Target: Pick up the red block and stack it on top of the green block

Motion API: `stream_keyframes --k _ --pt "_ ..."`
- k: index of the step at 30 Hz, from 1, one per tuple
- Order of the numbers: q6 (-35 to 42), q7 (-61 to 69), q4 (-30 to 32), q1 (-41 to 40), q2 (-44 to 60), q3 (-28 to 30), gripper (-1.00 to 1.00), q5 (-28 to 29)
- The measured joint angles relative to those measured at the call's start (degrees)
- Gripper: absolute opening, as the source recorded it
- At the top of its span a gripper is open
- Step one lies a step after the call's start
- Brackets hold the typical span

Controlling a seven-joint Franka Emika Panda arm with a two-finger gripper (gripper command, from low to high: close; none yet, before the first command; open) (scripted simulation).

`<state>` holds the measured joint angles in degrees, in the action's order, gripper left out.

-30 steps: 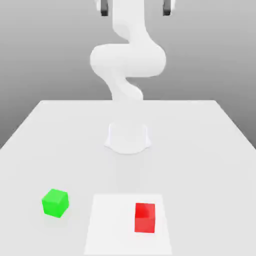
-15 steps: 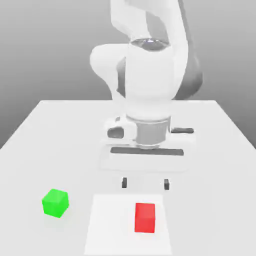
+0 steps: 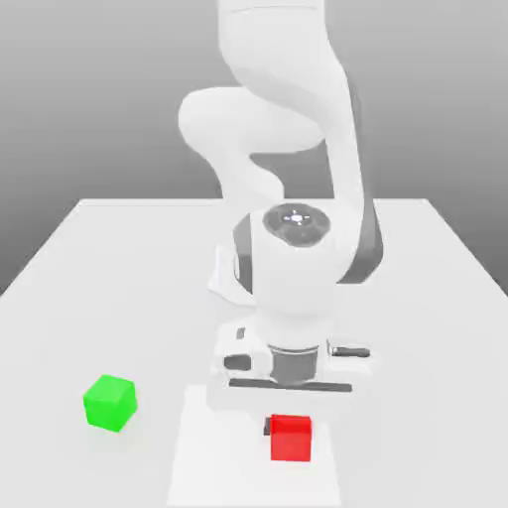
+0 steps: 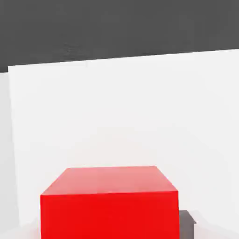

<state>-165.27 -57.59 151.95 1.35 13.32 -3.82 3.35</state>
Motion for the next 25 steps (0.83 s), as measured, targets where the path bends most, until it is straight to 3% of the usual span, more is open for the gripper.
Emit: stream_keyframes --k 5,15,21,22,25 --pt "7.3 -0.8 1.4 -2.1 -8.7 0.7 -1.0 -2.2" --pt "12.7 -25.5 3.9 -23.2 -16.7 10.8 -1.0 -2.2" --pt "3.4 -25.8 3.7 -24.7 -7.1 9.9 -1.0 -5.5" --pt "2.0 -25.5 3.7 -24.9 -5.7 9.6 1.0 -6.0" --pt "2.0 -25.5 3.7 -24.9 -5.7 9.6 1.0 -6.0"
